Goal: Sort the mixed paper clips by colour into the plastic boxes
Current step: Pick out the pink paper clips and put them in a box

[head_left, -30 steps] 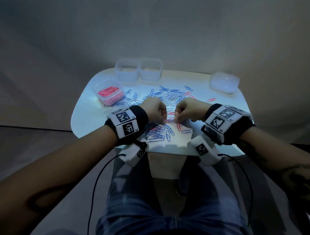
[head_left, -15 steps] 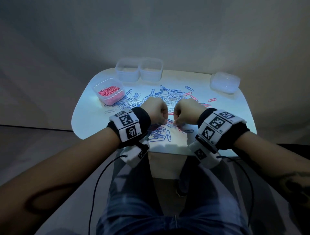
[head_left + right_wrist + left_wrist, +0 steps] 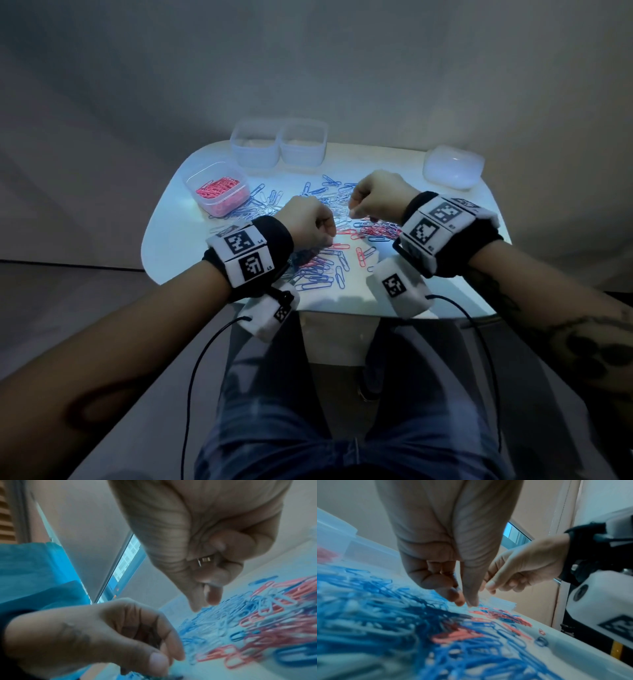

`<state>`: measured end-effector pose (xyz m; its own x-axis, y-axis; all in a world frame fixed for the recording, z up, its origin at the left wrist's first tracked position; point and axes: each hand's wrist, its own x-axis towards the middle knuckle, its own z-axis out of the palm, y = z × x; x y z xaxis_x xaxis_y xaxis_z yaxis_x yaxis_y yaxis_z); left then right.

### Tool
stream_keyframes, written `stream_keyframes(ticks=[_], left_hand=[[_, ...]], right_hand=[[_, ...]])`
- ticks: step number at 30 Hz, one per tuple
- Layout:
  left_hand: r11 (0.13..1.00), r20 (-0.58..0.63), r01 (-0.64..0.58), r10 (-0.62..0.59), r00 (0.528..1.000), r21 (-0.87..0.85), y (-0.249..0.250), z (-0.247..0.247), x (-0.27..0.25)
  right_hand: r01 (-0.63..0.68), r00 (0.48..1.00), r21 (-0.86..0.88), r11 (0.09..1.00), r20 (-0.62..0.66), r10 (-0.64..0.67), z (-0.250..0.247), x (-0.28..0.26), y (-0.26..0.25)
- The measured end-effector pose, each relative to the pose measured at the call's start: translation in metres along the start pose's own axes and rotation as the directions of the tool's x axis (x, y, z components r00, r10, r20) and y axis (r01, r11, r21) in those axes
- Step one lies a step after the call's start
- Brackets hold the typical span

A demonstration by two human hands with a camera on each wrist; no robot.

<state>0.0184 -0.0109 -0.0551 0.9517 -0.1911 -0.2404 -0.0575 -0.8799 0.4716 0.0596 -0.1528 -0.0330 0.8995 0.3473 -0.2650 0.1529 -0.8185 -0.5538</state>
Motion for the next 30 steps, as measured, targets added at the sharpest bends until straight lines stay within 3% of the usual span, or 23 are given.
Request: stream_keyframes(ticks=[2,6,9,14,17,20,22,24,25,26,28,30], left_hand=[[1.000,-0.016,-0.002,0.002,1.000,0.011,-0.002,-0.002,-0.001],[0.998,0.011,-0.003,0.002,1.000,0.067,0.001,0.000,-0.001],[0.993,-0.006,-0.021,0.022,1.000,0.119,0.004,0.001,-0.002],[0.996,-0.028,-0.002,0.005,1.000,0.093,0.000,0.002,-0.004],[0.999,-0.115,-0.026,0.030,0.993,0.039,-0.005,0.001,-0.004],[0.975,-0.224,-0.011,-0.040,0.974,-0.221,-0.011,-0.002,-0.003],[0.852,-0.209,0.008,-0.138,0.968,-0.524,-0.018,-0.005,-0.005],[0.715,-0.139,0.037,-0.186,0.973,-0.698,-0.023,-0.006,-0.009],[0.718,-0.133,0.049,-0.195,0.972,-0.695,-0.024,-0.006,-0.011],[0.779,-0.161,0.056,-0.198,0.967,-0.625,-0.024,-0.007,-0.012],[0.935,-0.250,0.056,-0.151,0.956,-0.350,-0.024,-0.008,-0.014],[0.993,-0.282,0.065,-0.090,0.955,-0.098,-0.023,-0.009,-0.013]], right_hand=[[0.025,0.999,-0.067,0.997,-0.037,-0.027,0.002,0.000,0.005],[0.162,0.985,-0.256,0.953,0.104,-0.140,0.018,-0.013,0.011],[0.206,0.978,-0.303,0.930,0.104,-0.183,0.031,-0.015,0.009],[0.170,0.979,-0.317,0.933,0.161,-0.124,0.033,-0.010,0.001],[0.117,0.987,-0.265,0.957,0.142,-0.081,0.024,-0.009,0.006],[0.048,0.998,-0.088,0.995,0.040,-0.045,0.003,-0.010,0.015],[0.005,1.000,0.100,0.995,0.018,-0.007,-0.008,-0.012,0.023],[-0.010,1.000,0.250,0.968,0.016,0.006,-0.012,-0.015,0.027],[-0.007,1.000,0.285,0.959,0.023,0.000,-0.011,-0.016,0.028],[-0.001,0.999,0.293,0.956,0.032,-0.009,-0.010,-0.017,0.027],[0.020,0.999,0.256,0.966,0.020,-0.026,-0.007,-0.017,0.025],[0.033,0.999,0.168,0.985,-0.014,-0.031,-0.004,-0.015,0.022]])
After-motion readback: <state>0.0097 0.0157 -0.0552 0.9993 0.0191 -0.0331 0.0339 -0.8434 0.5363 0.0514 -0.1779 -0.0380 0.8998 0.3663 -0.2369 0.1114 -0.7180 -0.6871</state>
